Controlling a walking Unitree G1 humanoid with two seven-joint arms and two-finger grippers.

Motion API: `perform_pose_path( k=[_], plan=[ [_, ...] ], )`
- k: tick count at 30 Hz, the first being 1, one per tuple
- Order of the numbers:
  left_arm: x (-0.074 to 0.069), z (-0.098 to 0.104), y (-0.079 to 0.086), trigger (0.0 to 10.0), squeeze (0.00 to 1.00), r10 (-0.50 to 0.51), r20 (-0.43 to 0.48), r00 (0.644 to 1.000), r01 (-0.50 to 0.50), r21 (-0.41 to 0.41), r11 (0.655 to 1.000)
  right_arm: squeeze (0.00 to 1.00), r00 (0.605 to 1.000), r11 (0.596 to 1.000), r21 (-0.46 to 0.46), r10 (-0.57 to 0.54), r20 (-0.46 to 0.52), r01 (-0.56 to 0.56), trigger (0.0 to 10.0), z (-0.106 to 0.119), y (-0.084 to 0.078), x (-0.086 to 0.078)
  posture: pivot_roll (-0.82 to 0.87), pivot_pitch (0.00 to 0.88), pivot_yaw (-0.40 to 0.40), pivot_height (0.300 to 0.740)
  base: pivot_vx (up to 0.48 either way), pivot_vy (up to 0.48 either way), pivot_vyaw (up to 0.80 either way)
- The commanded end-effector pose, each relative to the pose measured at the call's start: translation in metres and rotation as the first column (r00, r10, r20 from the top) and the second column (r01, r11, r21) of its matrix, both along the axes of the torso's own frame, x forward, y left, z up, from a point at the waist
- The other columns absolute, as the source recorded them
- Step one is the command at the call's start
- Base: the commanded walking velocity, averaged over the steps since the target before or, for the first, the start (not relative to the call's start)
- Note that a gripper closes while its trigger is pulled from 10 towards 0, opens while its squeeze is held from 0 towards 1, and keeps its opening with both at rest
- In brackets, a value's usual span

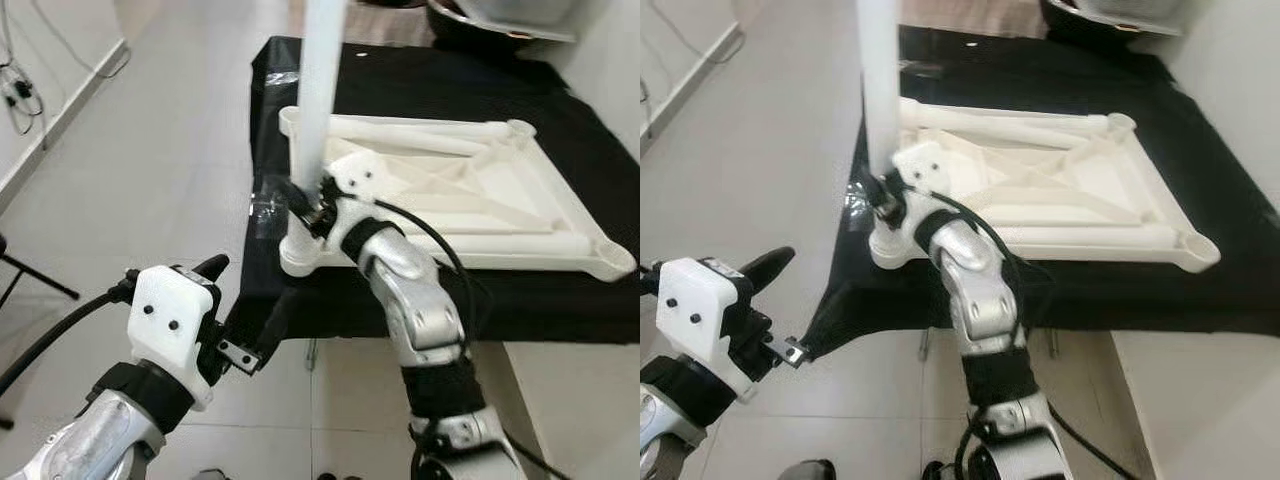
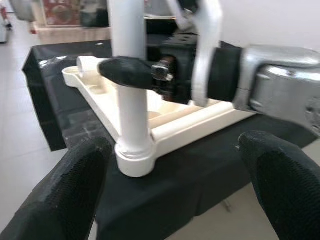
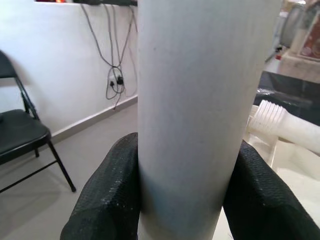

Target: Building children table

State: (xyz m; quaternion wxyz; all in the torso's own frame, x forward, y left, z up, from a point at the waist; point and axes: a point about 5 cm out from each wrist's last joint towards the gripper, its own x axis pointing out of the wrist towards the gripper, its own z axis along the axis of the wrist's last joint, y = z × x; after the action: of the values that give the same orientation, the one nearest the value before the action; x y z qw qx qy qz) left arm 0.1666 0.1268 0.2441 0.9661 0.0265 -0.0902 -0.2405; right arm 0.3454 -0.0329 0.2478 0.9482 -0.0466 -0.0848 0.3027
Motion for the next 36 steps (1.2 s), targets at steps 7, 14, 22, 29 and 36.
perform_pose_path(
  k=[7, 14, 22, 29, 36],
  plan=[
    [-0.002, -0.002, -0.002, 10.0, 0.00, -0.010, -0.018, 1.000, 0.010, -0.006, 1.000, 1.00, 0.969, 0.967, 0.161, 0.219, -0.116, -0.199, 10.0, -0.008, 0.024, -0.006, 0.25, 0.260, -0.155, 0.740, 0.000, 0.000, 0.00],
    [-0.002, -0.001, -0.002, 10.0, 0.00, -0.002, -0.010, 1.000, 0.002, -0.016, 1.000, 0.31, 0.817, 0.812, 0.091, 0.575, 0.041, -0.576, 10.0, 0.020, -0.003, 0.000, 0.26, 0.285, -0.174, 0.740, 0.000, 0.000, 0.00],
    [-0.003, -0.002, 0.000, 10.0, 0.00, 0.014, -0.016, 1.000, -0.014, -0.018, 1.000, 0.00, 0.702, 0.702, 0.009, 0.712, 0.022, -0.713, 10.0, 0.035, -0.016, 0.017, 0.29, 0.309, -0.186, 0.740, 0.000, 0.000, 0.00],
    [-0.003, -0.004, 0.001, 10.0, 0.00, 0.026, -0.020, 0.999, -0.027, -0.015, 1.000, 0.00, 0.643, 0.640, 0.067, 0.763, 0.062, -0.766, 0.0, 0.054, -0.019, 0.022, 0.30, 0.317, -0.190, 0.740, 0.000, 0.000, 0.00],
    [-0.003, -0.003, 0.001, 10.0, 0.00, 0.027, -0.019, 0.999, -0.027, -0.012, 1.000, 0.00, 0.579, 0.580, -0.034, 0.815, 0.024, -0.814, 0.0, 0.052, -0.039, 0.022, 0.29, 0.304, -0.178, 0.740, 0.000, 0.000, 0.00]
  ],
)
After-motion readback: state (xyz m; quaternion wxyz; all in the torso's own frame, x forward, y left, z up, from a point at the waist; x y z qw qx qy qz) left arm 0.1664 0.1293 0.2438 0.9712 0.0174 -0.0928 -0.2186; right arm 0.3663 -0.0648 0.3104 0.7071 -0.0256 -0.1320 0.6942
